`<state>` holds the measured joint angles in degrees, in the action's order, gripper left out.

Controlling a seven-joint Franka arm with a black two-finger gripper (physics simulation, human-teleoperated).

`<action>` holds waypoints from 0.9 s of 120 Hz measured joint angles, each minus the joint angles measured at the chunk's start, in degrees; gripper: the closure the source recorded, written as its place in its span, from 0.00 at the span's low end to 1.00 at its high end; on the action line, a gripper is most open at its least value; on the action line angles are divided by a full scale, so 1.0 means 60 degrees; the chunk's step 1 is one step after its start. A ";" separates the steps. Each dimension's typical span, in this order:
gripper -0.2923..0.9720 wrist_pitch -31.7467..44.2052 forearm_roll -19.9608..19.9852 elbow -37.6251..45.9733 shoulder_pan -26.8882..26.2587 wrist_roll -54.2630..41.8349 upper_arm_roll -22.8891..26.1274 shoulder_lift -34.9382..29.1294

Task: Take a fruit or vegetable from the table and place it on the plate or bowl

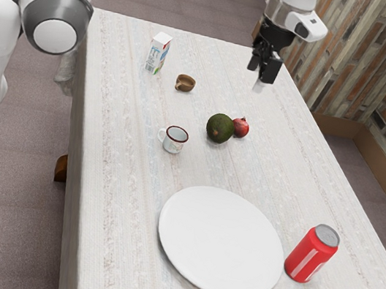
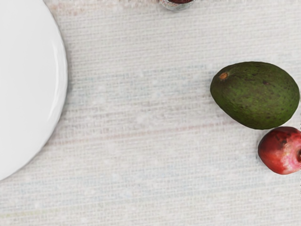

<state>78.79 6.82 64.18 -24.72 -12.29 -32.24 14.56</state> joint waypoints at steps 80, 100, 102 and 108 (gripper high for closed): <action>0.23 -0.0517 -0.0522 -0.1852 0.0187 0.1630 0.0464 0.0236; 0.23 -0.0121 -0.0588 -0.0873 0.0880 0.1846 0.0376 0.1009; 0.23 -0.0072 -0.0521 -0.0796 0.0991 0.1882 0.0369 0.1059; 0.23 0.0036 -0.0303 -0.0528 0.1448 0.2059 0.0359 0.1176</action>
<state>79.01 5.00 61.01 -16.03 0.07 -30.09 21.61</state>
